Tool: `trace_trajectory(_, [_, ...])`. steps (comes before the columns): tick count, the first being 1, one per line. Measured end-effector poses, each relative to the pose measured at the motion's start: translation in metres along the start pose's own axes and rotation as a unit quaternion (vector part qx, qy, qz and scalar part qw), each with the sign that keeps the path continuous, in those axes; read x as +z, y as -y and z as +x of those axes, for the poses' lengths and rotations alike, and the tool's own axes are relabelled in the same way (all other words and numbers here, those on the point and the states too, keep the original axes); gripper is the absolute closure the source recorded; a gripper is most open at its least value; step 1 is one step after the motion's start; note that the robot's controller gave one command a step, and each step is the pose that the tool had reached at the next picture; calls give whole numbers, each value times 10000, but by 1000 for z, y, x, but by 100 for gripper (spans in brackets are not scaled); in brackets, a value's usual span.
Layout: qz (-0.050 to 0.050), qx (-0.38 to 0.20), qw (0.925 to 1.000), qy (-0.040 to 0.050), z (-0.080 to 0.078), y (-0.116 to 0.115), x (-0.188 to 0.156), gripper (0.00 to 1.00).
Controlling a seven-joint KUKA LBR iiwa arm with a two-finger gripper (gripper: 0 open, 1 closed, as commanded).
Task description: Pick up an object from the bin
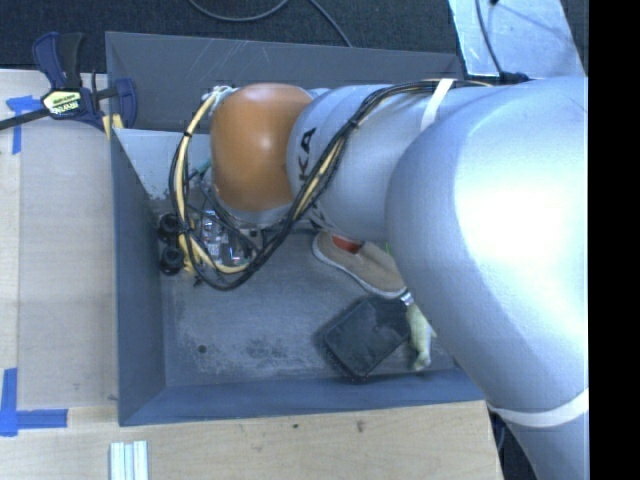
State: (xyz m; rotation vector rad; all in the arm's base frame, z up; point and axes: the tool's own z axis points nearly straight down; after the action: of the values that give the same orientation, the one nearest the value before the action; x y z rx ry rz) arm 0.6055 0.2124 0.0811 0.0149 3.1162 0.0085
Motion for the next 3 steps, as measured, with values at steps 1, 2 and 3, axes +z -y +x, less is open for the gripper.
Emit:
trace_trajectory(1, [-2,24,10000,14,-1,-1,0,100])
trace_trajectory(2, [-1,126,9999,4,2,-4,-22,100])
trace_trajectory(3, [-13,197,9998,47,-8,0,-33,100])
